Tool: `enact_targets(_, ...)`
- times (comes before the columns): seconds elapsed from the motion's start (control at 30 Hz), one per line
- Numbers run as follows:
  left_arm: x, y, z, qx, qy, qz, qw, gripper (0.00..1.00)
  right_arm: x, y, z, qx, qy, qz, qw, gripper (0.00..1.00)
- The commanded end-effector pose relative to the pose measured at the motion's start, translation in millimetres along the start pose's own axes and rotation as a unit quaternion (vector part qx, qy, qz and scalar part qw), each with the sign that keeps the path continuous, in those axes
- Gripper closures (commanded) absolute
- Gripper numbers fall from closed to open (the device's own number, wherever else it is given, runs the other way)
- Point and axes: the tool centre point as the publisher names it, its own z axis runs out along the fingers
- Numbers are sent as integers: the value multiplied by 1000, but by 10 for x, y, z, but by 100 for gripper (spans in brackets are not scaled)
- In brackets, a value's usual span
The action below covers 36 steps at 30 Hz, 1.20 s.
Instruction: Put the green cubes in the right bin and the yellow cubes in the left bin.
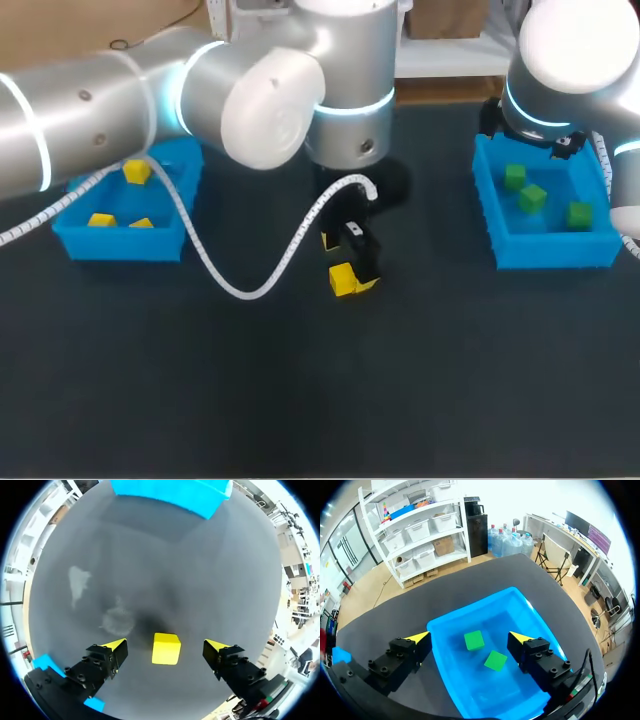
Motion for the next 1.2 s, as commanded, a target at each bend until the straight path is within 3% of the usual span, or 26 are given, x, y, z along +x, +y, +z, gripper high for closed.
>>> enact_targets(0.03, -69, 34, 39, 3, 10, 2, 1000, 0, 9, -5, 2, 0, -2, 0, 1000, 0)
enact_targets(0.43, 5, 39, 138, -15, 45, 4, 999, 0, 9, -5, 2, 0, -2, 0, 1000, 0)
enact_targets(0.7, 51, 117, 269, -46, 99, -6, 994, 0, 9, -5, 2, 0, -2, 0, 1000, 0)
enact_targets(0.73, 50, 123, 270, -47, 101, -6, 994, 22, 9, -5, 2, 0, -2, 0, 1000, 0)
enact_targets(0.77, 45, 134, 274, -47, 102, -7, 994, 54, 9, -5, 2, 0, -2, 0, 1000, 0)
enact_targets(0.8, 43, 142, 278, -48, 102, -9, 994, 64, 9, -5, 2, 0, -2, 0, 1000, 0)
enact_targets(0.83, 43, 150, 279, -50, 102, -15, 993, 90, 9, -5, 2, 0, -2, 0, 1000, 0)
enact_targets(0.87, 43, 157, 279, -50, 102, -15, 993, 100, 9, -5, 2, 0, -2, 0, 1000, 0)
enact_targets(1.2, 73, 218, 194, -52, 77, -24, 995, 100, 9, -5, 2, 0, -2, 0, 1000, 0)
